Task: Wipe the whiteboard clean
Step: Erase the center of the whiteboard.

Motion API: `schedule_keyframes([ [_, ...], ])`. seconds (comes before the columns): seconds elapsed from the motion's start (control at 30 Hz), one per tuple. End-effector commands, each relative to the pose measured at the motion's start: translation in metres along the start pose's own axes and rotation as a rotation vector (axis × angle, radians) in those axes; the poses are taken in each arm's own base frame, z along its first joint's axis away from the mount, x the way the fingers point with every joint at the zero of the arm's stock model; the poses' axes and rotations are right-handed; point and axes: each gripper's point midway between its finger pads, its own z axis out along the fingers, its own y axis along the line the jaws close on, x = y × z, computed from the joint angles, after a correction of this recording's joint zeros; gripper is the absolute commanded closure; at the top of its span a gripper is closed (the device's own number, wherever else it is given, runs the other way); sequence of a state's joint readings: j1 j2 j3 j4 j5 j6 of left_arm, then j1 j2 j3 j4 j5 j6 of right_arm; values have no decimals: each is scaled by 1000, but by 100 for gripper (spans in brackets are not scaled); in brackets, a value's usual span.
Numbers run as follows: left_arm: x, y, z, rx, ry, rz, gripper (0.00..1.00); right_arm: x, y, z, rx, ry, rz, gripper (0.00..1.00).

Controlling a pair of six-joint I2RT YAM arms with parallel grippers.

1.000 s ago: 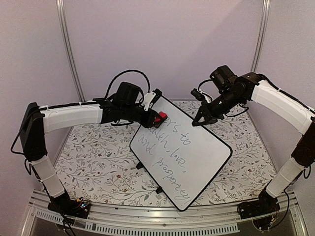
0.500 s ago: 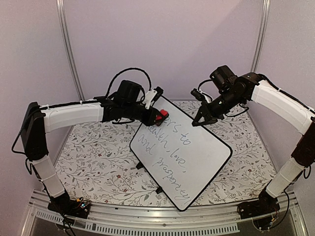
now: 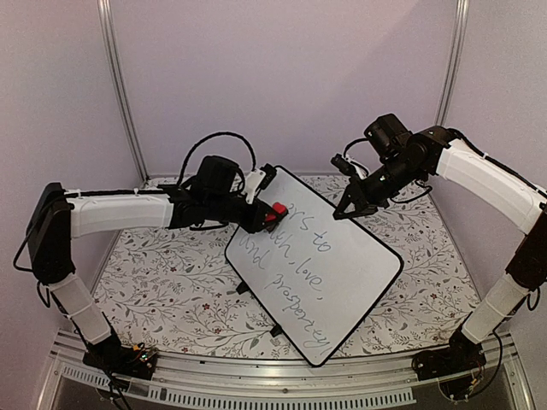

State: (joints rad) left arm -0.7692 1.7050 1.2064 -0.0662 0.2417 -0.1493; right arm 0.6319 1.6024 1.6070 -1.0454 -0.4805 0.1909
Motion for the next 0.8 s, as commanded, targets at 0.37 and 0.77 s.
schedule_keyframes([
  [0.37, 54, -5, -1, -5, 132, -33, 100, -6, 32, -4, -99, -44, -167, 100],
  [0.77, 30, -10, 8, 22, 99, -11, 100, -6, 33, -4, -104, -43, -166, 100],
])
